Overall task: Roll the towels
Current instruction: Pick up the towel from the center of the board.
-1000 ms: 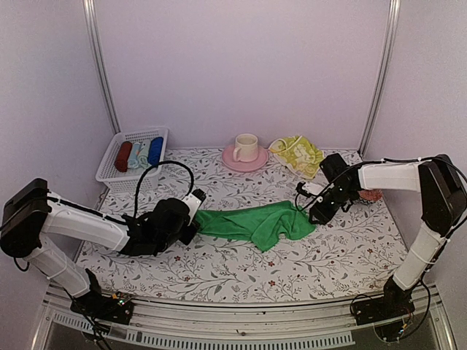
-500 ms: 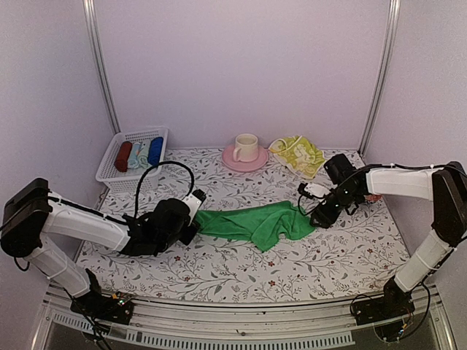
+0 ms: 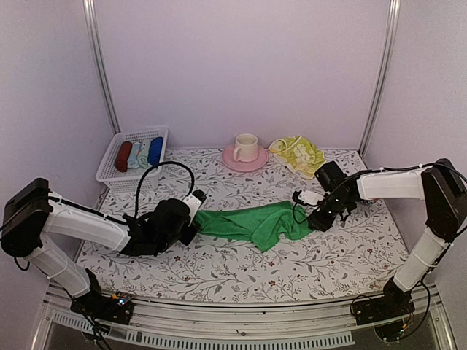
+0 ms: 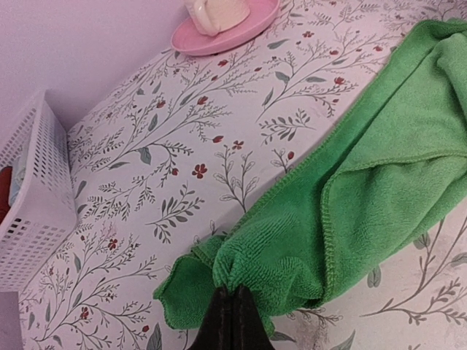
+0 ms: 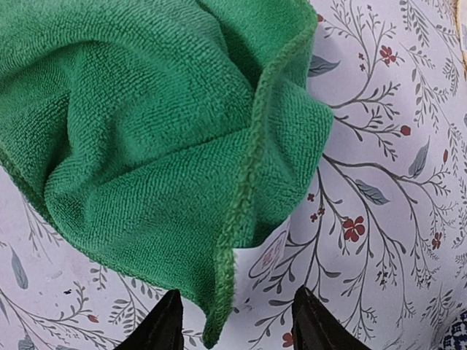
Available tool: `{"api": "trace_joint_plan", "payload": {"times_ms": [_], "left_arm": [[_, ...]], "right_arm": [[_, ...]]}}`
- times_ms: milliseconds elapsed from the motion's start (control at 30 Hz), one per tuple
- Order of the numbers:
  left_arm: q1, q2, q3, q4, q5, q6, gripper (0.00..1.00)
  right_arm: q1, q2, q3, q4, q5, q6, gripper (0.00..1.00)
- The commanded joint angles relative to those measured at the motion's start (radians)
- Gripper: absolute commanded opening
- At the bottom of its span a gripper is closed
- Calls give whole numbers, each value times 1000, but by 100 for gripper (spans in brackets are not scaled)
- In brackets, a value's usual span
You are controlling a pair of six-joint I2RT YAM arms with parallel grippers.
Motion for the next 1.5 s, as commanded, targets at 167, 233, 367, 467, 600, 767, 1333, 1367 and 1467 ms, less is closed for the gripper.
{"api": "trace_joint_plan", "payload": {"times_ms": [167, 233, 367, 467, 600, 767, 1333, 1367, 1467], "left_arm": [[7, 3, 18, 0, 1, -6, 0], [7, 3, 18, -1, -1, -6, 0], [7, 2, 19, 1, -3, -6, 0], [8, -1, 19, 7, -11, -2, 0], [13, -52, 46, -24, -50, 1, 0], [28, -203, 86, -65, -112, 54, 0], [1, -505, 132, -85, -147, 156, 0], [-10, -525, 125, -87, -146, 159, 0], [-46, -593, 96, -89, -62, 171, 0]], "right_arm": [[1, 9, -10, 25, 18, 0, 27], [1, 5, -11, 22, 9, -2, 16], [2, -5, -8, 11, -9, -4, 3], [2, -26, 1, 5, -13, -2, 2], [-10, -78, 28, 7, -1, 5, 2], [-62, -146, 100, 4, 17, 4, 2], [-92, -558, 200, -41, 79, -126, 2], [-93, -594, 192, -41, 76, -124, 2], [-93, -689, 163, -45, 60, -129, 2]]}}
